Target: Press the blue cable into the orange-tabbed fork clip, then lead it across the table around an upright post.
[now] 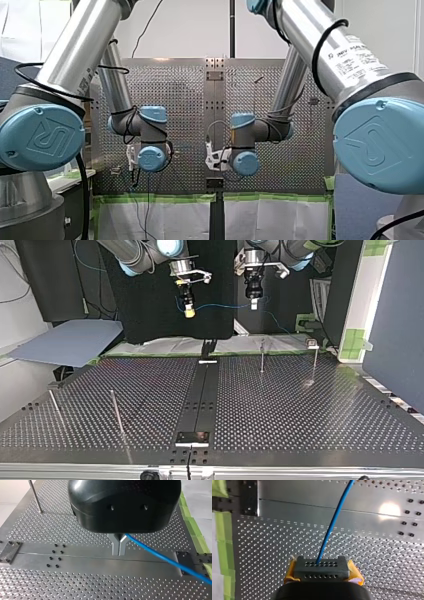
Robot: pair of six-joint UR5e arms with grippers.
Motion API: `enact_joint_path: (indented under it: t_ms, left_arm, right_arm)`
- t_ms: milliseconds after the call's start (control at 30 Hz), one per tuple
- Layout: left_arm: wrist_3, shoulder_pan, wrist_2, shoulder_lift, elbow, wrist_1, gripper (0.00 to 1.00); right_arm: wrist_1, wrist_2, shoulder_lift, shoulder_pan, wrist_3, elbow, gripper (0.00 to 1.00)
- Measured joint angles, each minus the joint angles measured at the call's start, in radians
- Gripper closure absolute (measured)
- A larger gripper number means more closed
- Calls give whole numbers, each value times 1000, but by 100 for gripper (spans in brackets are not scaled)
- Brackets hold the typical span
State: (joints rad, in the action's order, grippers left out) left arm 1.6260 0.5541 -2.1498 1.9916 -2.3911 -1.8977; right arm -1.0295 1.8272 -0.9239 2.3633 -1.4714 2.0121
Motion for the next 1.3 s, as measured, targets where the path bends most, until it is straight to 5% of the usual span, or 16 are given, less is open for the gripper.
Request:
enact_joint_path:
  t_ms: [1133, 1300]
  left_arm:
    - [-34, -29, 52, 75, 0, -120, 100]
    - [-9, -23, 33, 101, 0, -94, 100]
  right_arm:
    - [0, 0, 4, 0, 0, 0, 100]
    - [23, 1, -19, -7, -23, -23, 100]
